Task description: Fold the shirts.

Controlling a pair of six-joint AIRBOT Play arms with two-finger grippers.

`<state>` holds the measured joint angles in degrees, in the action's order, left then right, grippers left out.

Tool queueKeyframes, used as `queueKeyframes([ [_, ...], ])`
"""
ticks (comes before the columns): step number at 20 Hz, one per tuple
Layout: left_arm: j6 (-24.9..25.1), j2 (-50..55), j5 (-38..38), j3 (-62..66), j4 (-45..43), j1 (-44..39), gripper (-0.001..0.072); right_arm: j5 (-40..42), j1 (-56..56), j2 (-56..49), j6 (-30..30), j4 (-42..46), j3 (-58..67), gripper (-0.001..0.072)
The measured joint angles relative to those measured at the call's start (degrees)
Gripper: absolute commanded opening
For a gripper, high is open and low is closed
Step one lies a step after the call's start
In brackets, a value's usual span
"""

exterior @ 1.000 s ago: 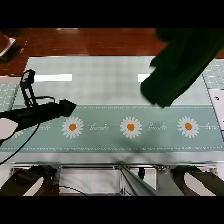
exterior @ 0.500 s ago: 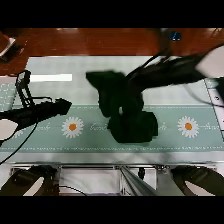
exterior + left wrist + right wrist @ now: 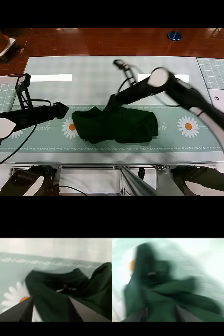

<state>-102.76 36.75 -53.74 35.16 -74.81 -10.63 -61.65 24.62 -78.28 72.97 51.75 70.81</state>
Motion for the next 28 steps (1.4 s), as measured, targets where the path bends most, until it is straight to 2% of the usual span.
queueKeyframes([
  [5,0.35,0.07,-12.24,-3.93,2.60,4.63,0.0506,-5.79,-30.75,11.41,2.16,9.22,-6.88,0.0400],
  [9,4.85,2.34,-10.36,-13.60,13.92,5.60,0.0506,-4.09,-47.87,18.84,2.97,6.27,-23.02,0.0400],
  [12,10.16,5.64,-3.72,-18.23,23.96,5.77,0.0506,-1.33,-49.94,21.05,2.45,3.19,-32.11,0.0400],
  [15,17.05,9.46,4.55,-20.06,33.24,4.24,0.0506,-0.17,-46.99,21.86,2.03,2.19,-36.98,0.0400],
  [18,20.79,14.73,9.55,-20.44,38.64,1.18,0.0504,-0.17,-42.47,22.16,2.16,2.73,-40.00,0.0400],
  [19,21.59,16.57,10.47,-20.20,40.00,0.28,0.0469,-0.26,-41.05,22.25,2.36,2.91,-40.76,0.0400],
  [21,23.10,19.98,11.82,-19.23,40.96,-0.98,0.0092,-0.66,-38.25,22.29,2.99,3.06,-42.07,0.0400],
  [22,23.65,21.44,12.22,-18.58,40.83,-1.38,0.0039,-0.72,-37.00,22.34,3.21,3.17,-42.60,0.0400],
  [26,25.83,24.35,13.31,-15.58,41.20,-2.12,0.0019,-1.09,-32.09,20.96,5.05,4.55,-43.93,0.0400],
  [27,26.25,24.68,13.55,-14.95,41.18,-2.19,0.0019,-1.09,-31.01,20.00,5.46,5.03,-44.06,0.0382],
  [28,26.49,24.85,13.70,-14.53,41.18,-2.21,0.0019,-0.76,-30.08,18.95,5.77,5.03,-44.17,0.0312],
])
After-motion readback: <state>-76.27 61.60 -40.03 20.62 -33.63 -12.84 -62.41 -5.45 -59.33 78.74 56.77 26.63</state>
